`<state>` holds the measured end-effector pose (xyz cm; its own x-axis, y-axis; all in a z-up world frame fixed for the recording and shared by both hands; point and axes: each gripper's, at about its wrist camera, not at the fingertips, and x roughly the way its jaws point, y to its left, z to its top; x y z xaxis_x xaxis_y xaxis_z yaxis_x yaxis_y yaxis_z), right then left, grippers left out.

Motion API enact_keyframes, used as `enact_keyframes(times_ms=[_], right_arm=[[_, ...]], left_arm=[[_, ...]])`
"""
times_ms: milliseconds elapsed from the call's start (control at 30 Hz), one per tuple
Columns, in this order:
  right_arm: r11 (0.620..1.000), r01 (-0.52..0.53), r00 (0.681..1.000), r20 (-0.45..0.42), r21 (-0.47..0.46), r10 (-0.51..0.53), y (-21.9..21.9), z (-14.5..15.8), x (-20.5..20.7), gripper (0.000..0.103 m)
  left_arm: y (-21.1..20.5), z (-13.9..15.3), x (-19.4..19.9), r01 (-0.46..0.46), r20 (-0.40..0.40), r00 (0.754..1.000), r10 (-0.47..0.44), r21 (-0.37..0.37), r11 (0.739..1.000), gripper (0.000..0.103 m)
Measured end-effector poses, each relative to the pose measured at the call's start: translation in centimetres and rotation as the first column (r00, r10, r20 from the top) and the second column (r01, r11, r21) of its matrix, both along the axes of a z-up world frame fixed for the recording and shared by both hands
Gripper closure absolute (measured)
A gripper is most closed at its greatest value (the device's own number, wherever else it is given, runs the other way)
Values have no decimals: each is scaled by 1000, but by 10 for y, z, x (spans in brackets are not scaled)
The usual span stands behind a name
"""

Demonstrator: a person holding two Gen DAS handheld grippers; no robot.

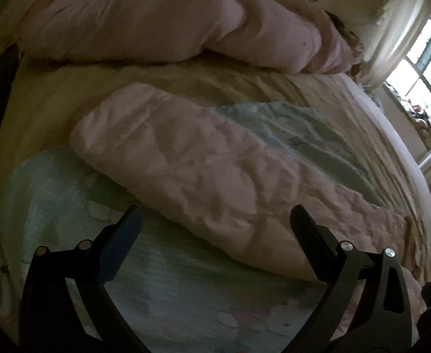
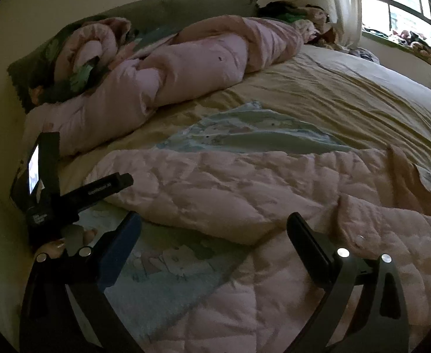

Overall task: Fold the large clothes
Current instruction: 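Grasp the other jacket sleeve with the left tool and lift it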

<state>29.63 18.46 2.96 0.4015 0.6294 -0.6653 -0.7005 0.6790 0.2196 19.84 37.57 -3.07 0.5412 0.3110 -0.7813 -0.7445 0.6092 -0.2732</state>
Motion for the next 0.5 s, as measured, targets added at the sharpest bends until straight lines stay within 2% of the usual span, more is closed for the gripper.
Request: enact_keyframes(times_ms=[200,333,500], right_arm=[[1000,-17,1000,-4,-17,17,21,-4,6,4],[999,-25,1000,-7,-26,25,30,-6,10,4],[1000,-13,999,-33,-19,12,25,-15,10,4]], left_arm=[[19,-16,-6,-29,5,1000,29,-82,996,9],[26,-26,-5,-44,-33,999,41,-96,994,9],[40,-41,-5,-70,-35,997,65,-149,986,9]])
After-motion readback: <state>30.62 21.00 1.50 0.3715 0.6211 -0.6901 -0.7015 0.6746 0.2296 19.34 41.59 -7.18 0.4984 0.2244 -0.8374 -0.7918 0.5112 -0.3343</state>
